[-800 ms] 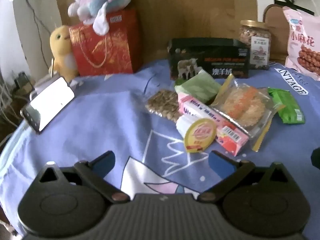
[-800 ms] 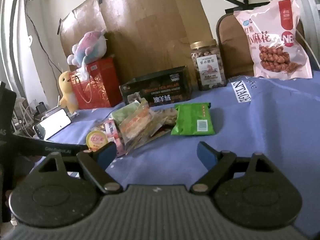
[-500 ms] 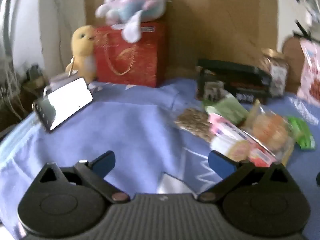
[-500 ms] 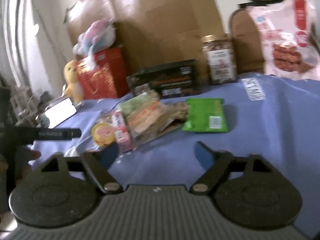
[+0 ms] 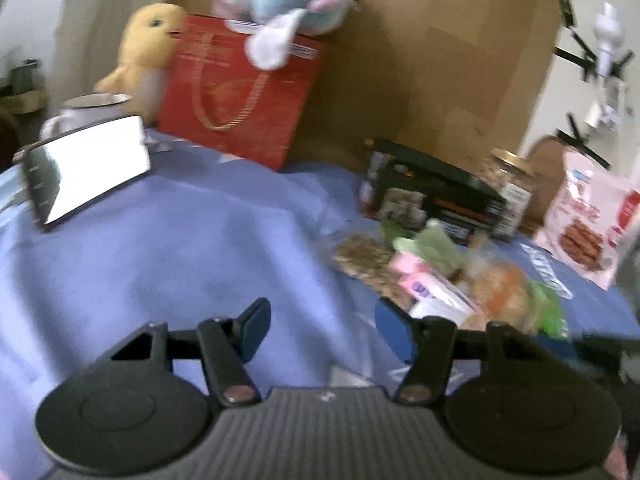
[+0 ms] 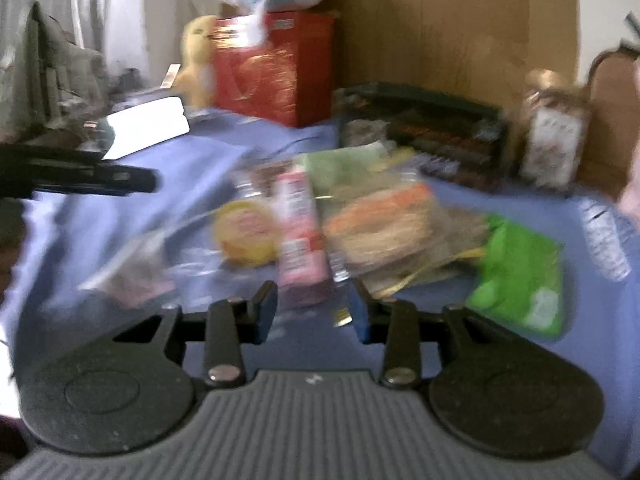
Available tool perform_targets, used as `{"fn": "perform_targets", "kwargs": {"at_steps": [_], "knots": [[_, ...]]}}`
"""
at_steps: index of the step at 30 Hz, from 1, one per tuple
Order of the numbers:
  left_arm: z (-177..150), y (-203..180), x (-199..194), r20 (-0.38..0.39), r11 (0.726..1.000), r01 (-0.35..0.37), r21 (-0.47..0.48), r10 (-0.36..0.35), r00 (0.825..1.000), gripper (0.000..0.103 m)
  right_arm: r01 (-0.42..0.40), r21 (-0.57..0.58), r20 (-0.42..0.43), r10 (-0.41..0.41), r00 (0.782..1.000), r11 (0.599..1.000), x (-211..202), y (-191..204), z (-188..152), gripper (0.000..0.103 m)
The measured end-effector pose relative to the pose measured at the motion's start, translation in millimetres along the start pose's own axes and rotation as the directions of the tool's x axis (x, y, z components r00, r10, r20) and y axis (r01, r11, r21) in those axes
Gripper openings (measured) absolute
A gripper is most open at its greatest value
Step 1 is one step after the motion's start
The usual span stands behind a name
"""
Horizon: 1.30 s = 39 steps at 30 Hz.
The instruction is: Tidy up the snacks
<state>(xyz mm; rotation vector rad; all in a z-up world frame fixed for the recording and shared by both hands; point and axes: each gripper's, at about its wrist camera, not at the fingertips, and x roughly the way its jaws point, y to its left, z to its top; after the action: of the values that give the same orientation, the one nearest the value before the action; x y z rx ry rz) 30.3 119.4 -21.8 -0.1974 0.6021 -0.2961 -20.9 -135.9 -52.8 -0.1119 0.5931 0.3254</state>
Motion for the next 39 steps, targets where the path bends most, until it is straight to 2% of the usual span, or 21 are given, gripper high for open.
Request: {"fn": "perform_targets", "kwargs": {"at_steps": [3,7,9,11,13,15,16,17,18,19,21,24,28,30,33,34,35,37,39], "knots": [[10,-10,7,-0.013,0.998,0.047,0.032,-0.047,0.999,0.058,0.128,0.081,0.044,-0.132,0.99,0.988,-2,-25,2,0.044],[30,-19,30,-0.079,0.989,0.144,0.024,-0.141,0.987,0.058,0.052,0.135,0.061,-0.06,0.996,0.989,-22,-43,-3,0.044],[35,-24,44,-0.114,0.985,0.172,0.017,-0.169,0.979,0.058,0.025,0.1,0.044,-0.029,0.999,0.995,-23,-38,-6,0.044],[41,-32,59,-0.154,0.981,0.196,0.006,-0.192,0.969,0.057,0.036,0.056,0.024,-0.037,0.999,0.998,-18,-34,-2,0.044],[43,-41,71,-0.182,0.976,0.217,0.016,-0.211,0.96,0.053,0.041,0.059,0.013,-0.041,0.999,0.997,-14,-38,-5,0.044],[45,-51,81,-0.203,0.972,0.232,0.037,-0.22,0.954,0.038,0.031,0.09,-0.004,-0.031,1.0,0.995,-8,-41,-3,0.044],[45,-56,87,-0.219,0.969,0.241,0.054,-0.224,0.95,0.036,0.021,0.101,-0.014,-0.02,1.0,0.995,3,-42,1,0.044],[44,-62,92,-0.237,0.969,0.232,0.081,-0.207,0.949,0.025,0.01,0.113,-0.019,-0.008,1.0,0.994,6,-44,3,0.044],[42,-68,98,-0.265,0.97,0.219,0.104,-0.185,0.946,0.021,-0.007,0.125,-0.024,0.01,1.0,0.992,10,-48,4,0.044],[40,-72,98,-0.26,0.969,0.222,0.108,-0.188,0.947,0.021,-0.016,0.133,-0.034,0.021,0.999,0.991,14,-48,2,0.046],[38,-78,94,-0.28,0.966,0.244,0.089,-0.211,0.937,0.02,-0.015,0.146,-0.041,0.021,0.999,0.989,19,-52,0,0.044],[29,-90,87,-0.286,0.965,0.245,0.095,-0.209,0.935,0.02,-0.014,0.165,-0.031,0.019,0.999,0.986,9,-60,-5,0.043],[20,-115,80,-0.322,0.947,0.307,0.091,-0.263,0.909,0.02,0.014,0.2,-0.028,-0.008,1.0,0.98,-18,-76,-20,0.044],[13,-133,72,-0.328,0.931,0.341,0.126,-0.286,0.9,0.02,0.026,0.217,-0.026,-0.021,0.999,0.976,-36,-85,-28,0.044],[2,-159,69,-0.374,0.899,0.419,0.128,-0.347,0.86,0.02,0.067,0.23,-0.027,-0.063,0.998,0.971,-59,-99,-38,0.051],[-1,-164,68,-0.383,0.894,0.43,0.127,-0.356,0.852,0.02,0.079,0.237,-0.031,-0.074,0.997,0.968,-64,-105,-43,0.054],[-2,-168,67,-0.381,0.893,0.431,0.131,-0.356,0.853,0.02,0.083,0.244,-0.034,-0.077,0.996,0.966,-67,-109,-46,0.054],[-1,-168,61,-0.353,0.899,0.414,0.141,-0.345,0.87,0.022,0.087,0.254,-0.043,-0.078,0.996,0.963,-73,-117,-52,0.054],[2,-163,55,-0.33,0.914,0.384,0.133,-0.325,0.886,0.031,0.082,0.239,-0.038,-0.075,0.996,0.968,-78,-118,-55,0.054]]}}
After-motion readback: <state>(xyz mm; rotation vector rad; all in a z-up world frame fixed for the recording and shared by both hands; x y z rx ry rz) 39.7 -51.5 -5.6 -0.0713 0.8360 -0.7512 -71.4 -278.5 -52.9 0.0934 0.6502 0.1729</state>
